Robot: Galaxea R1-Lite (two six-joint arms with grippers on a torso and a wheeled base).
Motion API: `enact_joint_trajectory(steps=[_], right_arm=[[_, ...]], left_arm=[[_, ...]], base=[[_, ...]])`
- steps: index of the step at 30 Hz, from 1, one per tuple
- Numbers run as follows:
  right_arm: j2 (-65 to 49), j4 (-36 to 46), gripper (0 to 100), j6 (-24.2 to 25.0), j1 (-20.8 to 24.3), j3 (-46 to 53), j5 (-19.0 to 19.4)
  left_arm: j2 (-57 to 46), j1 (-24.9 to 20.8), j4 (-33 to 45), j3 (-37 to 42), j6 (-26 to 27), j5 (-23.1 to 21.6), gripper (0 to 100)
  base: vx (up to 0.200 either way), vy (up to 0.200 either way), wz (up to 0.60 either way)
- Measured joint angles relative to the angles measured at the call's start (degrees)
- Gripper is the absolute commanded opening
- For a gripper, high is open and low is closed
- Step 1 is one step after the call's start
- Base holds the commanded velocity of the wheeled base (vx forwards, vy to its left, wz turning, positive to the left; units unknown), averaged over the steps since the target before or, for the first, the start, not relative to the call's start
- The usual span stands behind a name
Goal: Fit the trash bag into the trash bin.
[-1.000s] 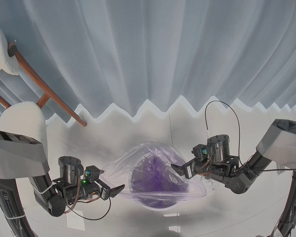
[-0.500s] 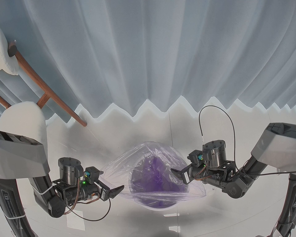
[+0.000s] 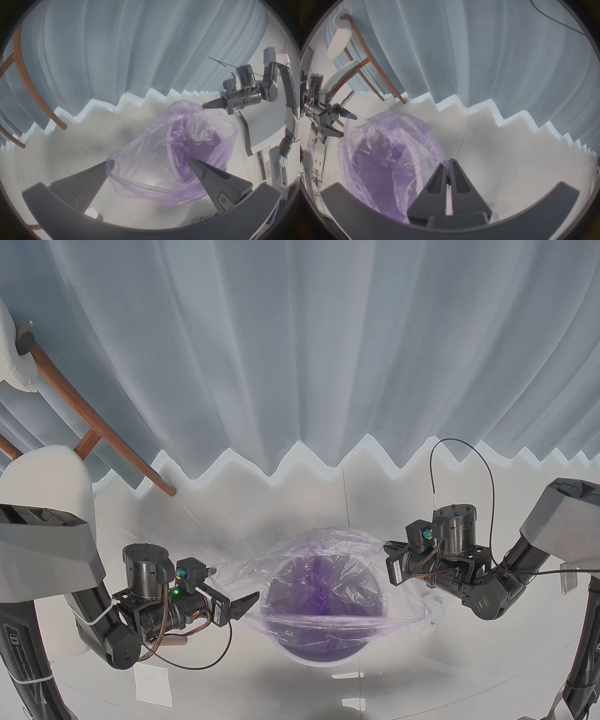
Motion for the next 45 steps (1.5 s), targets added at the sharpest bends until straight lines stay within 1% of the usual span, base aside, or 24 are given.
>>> enact_joint_trajectory(steps=[6,10,15,26,33,37,45], right_arm=[[1.0,-0.1,0,0.3,-2.0,-4.8,0.4],[3.0,-0.2,0,0.5,-2.8,-7.9,0.4],[6.1,-0.2,0,0.7,-3.2,-9.8,0.4],[11.3,-1.3,0,0.7,-3.0,-11.7,0.4],[13.6,-1.4,0,0.7,-3.0,-13.6,0.3],[14.5,-1.3,0,0.8,-3.0,-14.2,0.3],[15.1,-2.0,0,0.8,-3.8,-12.1,0.3]], left_arm=[[2.5,0.0,1.2,-8.1,-1.8,0.7,100],[6.1,0.1,1.7,-12.2,-2.2,3.0,100],[10.4,0.3,1.7,-15.4,-2.2,5.5,100],[15.5,2.6,1.9,-19.5,-2.6,8.3,100],[17.6,3.0,1.9,-22.4,-3.9,10.4,100],[18.4,2.9,2.2,-23.4,-5.2,12.3,100],[19.3,2.7,2.7,-22.6,-5.2,12.6,100]], base=[[0.0,0.0,0.0],[0.0,0.0,0.0],[0.0,0.0,0.0],[0.0,0.0,0.0],[0.0,0.0,0.0],[0.0,0.0,0.0],[0.0,0.0,0.0]])
